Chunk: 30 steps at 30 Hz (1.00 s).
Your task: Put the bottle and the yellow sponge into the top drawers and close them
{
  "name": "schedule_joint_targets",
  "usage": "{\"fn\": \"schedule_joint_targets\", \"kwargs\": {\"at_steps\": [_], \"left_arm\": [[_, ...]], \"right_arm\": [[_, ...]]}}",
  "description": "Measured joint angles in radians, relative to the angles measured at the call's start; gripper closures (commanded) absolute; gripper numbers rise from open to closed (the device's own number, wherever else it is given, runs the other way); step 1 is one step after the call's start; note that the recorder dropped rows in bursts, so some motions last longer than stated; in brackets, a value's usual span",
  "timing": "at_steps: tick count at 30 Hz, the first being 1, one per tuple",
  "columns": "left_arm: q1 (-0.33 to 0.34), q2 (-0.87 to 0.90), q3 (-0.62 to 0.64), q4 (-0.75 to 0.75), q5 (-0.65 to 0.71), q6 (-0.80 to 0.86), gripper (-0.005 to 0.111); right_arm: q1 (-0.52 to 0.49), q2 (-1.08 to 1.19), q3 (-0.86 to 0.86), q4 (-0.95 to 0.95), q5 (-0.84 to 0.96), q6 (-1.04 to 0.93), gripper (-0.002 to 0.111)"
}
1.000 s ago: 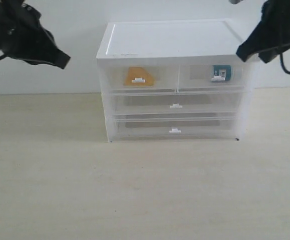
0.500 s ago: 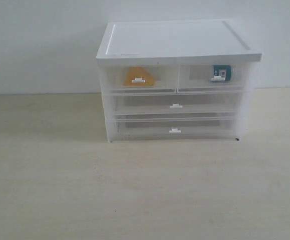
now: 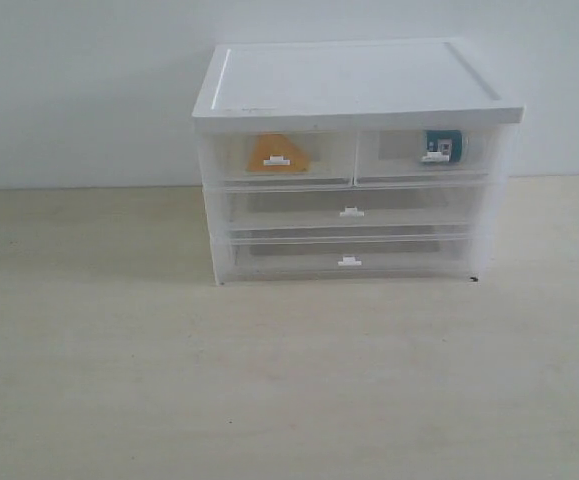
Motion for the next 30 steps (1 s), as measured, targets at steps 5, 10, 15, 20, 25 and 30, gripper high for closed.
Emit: {"fn": "schedule_joint_targets", "kwargs": {"at_steps": [5,10,15,20,25,30], "left_arm": [[0.0,-0.19,0.096,0.0,-0.07,-0.027,0.103],[0.0,-0.327,0.185,0.0,-0.111,-0.056,0.103],[0.0,-0.448,0.264,0.0,-0.158,-0.095,0.103],[0.0,-0.542,0.312,0.0,-0.165,-0.126,0.103],[0.0,-0.636,0.324,0.0,-0.148,-0.131,0.103],[0.0,-0.684,0.324,0.0,-0.113,-0.131,0.103]], "right_arm": [[0.0,-0.163,0.123,0.0,-0.086,0.025,0.108],[0.0,-0.302,0.215,0.017,-0.135,0.05,0.108],[0.0,-0.422,0.323,0.054,-0.209,0.056,0.108],[0.0,-0.549,0.404,0.058,-0.214,0.068,0.108],[0.0,-0.599,0.411,0.061,-0.175,0.07,0.108],[0.0,-0.599,0.411,0.065,-0.155,0.07,0.108]]}}
